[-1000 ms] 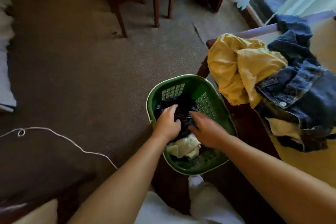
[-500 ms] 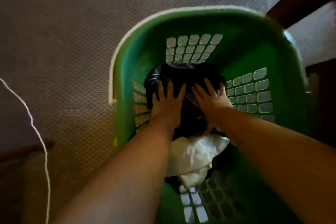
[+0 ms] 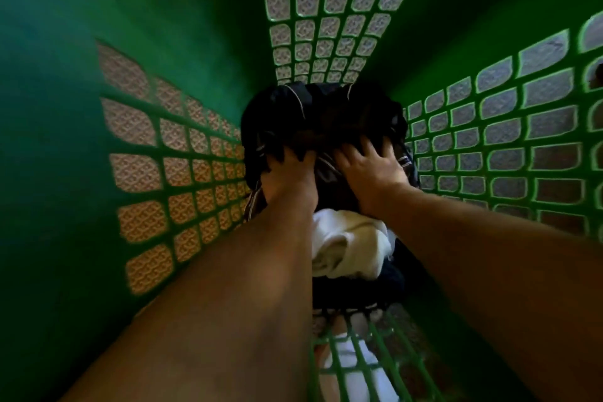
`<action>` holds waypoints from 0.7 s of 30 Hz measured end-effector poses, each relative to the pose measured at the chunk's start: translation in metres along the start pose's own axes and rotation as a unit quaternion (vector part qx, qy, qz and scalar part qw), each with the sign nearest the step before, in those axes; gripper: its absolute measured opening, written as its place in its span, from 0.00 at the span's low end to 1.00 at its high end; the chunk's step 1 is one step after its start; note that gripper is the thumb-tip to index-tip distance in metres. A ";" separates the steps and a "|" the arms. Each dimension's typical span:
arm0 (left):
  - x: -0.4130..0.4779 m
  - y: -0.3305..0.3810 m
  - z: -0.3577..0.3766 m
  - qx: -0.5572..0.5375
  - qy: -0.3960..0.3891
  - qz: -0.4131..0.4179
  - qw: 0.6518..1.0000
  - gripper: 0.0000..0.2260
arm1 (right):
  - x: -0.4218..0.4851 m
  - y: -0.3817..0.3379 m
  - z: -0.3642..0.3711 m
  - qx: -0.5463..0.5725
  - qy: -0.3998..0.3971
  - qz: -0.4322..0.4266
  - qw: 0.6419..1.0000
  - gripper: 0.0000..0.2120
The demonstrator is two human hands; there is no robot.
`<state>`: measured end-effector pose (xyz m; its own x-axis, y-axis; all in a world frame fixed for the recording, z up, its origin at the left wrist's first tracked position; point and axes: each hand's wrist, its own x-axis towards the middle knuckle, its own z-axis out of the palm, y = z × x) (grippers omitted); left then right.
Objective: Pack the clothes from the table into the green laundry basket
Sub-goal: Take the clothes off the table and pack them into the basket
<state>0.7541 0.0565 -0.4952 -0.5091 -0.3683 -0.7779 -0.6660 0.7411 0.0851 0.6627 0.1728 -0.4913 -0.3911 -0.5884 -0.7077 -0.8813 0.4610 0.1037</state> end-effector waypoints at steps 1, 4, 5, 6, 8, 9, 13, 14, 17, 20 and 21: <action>-0.007 0.001 -0.007 0.001 -0.006 0.002 1.000 0.37 | -0.008 0.001 -0.005 0.008 -0.007 0.001 1.000 0.52; -0.034 -0.002 -0.027 -0.019 -0.006 0.004 1.000 0.39 | -0.034 0.000 -0.031 0.109 -0.071 -0.007 0.991 0.59; -0.044 -0.004 -0.032 -0.044 -0.008 0.003 0.999 0.40 | -0.043 0.000 -0.039 0.162 -0.109 -0.010 0.981 0.59; -0.053 -0.006 -0.036 -0.076 -0.007 0.001 0.997 0.40 | -0.052 0.000 -0.046 0.205 -0.151 -0.014 0.967 0.61; -0.077 -0.005 -0.038 -0.131 -0.011 -0.003 0.991 0.40 | -0.073 0.001 -0.053 0.203 -0.223 -0.037 0.953 0.67; -0.091 -0.003 -0.036 -0.136 -0.026 -0.002 0.990 0.41 | -0.083 0.001 -0.052 0.169 -0.237 -0.049 0.956 0.72; -0.135 0.006 0.002 -0.077 -0.064 -0.002 0.995 0.45 | -0.110 -0.010 -0.019 0.060 -0.179 -0.031 0.981 0.78; -0.138 0.005 0.013 -0.062 -0.061 -0.004 0.996 0.45 | -0.112 -0.016 -0.009 0.045 -0.157 -0.020 0.986 0.77; -0.132 0.000 0.039 -0.065 -0.026 -0.010 0.998 0.42 | -0.109 -0.028 0.017 0.026 -0.075 0.005 0.997 0.68; -0.117 -0.004 0.058 -0.057 -0.004 -0.001 0.998 0.44 | -0.102 -0.031 0.027 0.027 -0.052 0.009 0.998 0.61; -0.112 -0.005 0.061 -0.054 -0.004 0.004 0.999 0.46 | -0.100 -0.031 0.028 0.025 -0.053 0.013 0.998 0.60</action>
<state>0.8476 0.1287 -0.4462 -0.5105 -0.3570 -0.7823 -0.7168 0.6792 0.1578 0.7369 0.2360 -0.4429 -0.3807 -0.5042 -0.7751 -0.8558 0.5097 0.0888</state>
